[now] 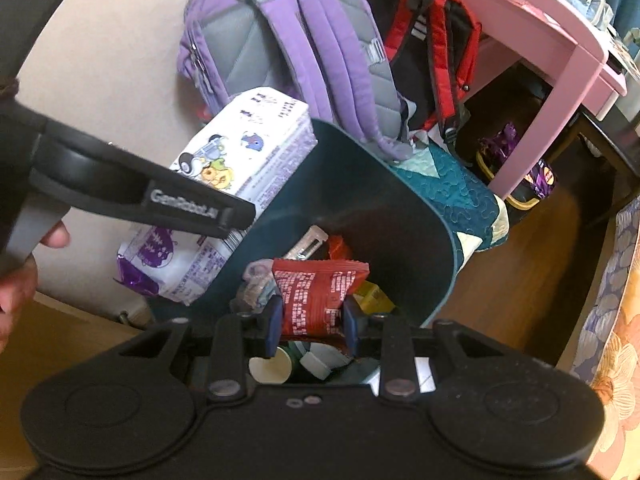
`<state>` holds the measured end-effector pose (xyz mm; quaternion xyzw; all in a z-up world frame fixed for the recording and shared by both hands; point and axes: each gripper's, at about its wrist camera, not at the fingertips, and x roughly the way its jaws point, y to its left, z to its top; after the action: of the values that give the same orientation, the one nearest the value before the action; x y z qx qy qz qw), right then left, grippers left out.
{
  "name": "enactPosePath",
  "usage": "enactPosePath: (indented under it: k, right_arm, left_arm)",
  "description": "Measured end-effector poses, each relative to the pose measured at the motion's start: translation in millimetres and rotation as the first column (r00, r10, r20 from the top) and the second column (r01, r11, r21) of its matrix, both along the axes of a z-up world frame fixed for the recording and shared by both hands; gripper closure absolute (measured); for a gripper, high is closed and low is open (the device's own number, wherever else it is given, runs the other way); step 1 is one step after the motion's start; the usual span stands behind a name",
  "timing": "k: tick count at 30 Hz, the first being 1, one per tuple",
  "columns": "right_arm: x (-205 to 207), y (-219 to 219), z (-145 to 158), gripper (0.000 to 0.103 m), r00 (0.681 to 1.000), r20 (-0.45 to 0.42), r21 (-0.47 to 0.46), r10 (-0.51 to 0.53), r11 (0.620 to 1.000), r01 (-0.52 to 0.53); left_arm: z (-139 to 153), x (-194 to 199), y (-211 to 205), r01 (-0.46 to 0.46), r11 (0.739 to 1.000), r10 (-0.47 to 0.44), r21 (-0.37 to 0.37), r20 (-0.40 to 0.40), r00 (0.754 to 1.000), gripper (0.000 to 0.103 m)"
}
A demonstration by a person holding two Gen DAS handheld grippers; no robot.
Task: Collect trash
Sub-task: 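Open left tool dropping snack box while right tool releases red wrapper into basket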
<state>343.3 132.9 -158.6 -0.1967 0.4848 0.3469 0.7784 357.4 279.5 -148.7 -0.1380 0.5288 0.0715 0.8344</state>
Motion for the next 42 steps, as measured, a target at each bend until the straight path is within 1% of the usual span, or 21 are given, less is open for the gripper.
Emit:
enactPosePath:
  k: [4,9,17,22,27,29,30,31,35,38,40,42]
  right_arm:
    - [4,11,-14,0.074,1.0,-0.002,-0.042,0.005,0.999,-0.005]
    - [3,19,-24,0.074,1.0,-0.017,-0.066,0.011,0.998,-0.012]
    - [-2,28,-45,0.074,0.999,-0.04,-0.112,-0.008,0.994,0.003]
    - [-1,28,-54,0.072,0.997,-0.06,-0.131,-0.04,0.991,0.031]
    - [-2,24,-53,0.069,0.996,-0.064,-0.126,-0.067,0.99,0.059]
    - [-2,21,-50,0.066,0.994,-0.067,-0.113,-0.081,0.991,0.073]
    - [-3,20,-47,0.064,0.994,-0.068,-0.108,-0.09,0.991,0.082]
    - [-4,18,-45,0.063,0.993,-0.071,-0.101,-0.096,0.991,0.088]
    - [-7,10,-33,0.061,0.989,-0.071,-0.071,-0.132,0.989,0.127]
    - [-13,2,-21,0.06,0.984,-0.068,-0.029,-0.162,0.987,0.161]
    - [-18,-3,-10,0.059,0.982,-0.067,0.007,-0.174,0.985,0.175]
    - [-25,-9,2,0.059,0.982,-0.056,0.037,-0.18,0.983,0.182]
  left_arm:
    - [-18,11,-3,0.043,0.999,-0.043,-0.006,-0.039,0.998,0.062]
    - [-38,19,-3,0.062,0.997,-0.066,-0.038,-0.091,0.994,0.062]
    - [-65,20,-4,0.096,0.994,-0.104,-0.059,-0.148,0.984,0.062]
    - [-76,20,-4,0.112,0.991,-0.123,-0.074,-0.164,0.979,0.062]
    - [-75,20,-7,0.126,0.989,-0.137,-0.073,-0.168,0.976,0.061]
    - [-72,20,-8,0.132,0.989,-0.141,-0.065,-0.17,0.975,0.054]
    - [-71,19,-8,0.132,0.989,-0.141,-0.063,-0.168,0.976,0.046]
    - [-69,18,-8,0.131,0.989,-0.139,-0.062,-0.163,0.977,0.043]
    - [-56,12,-7,0.128,0.99,-0.135,-0.057,-0.137,0.981,0.042]
    - [-40,4,-5,0.129,0.991,-0.133,-0.043,-0.104,0.986,0.042]
    - [-28,-4,-4,0.128,0.991,-0.131,-0.033,-0.079,0.988,0.038]
    - [-14,-14,-3,0.126,0.992,-0.127,-0.02,-0.047,0.991,0.036]
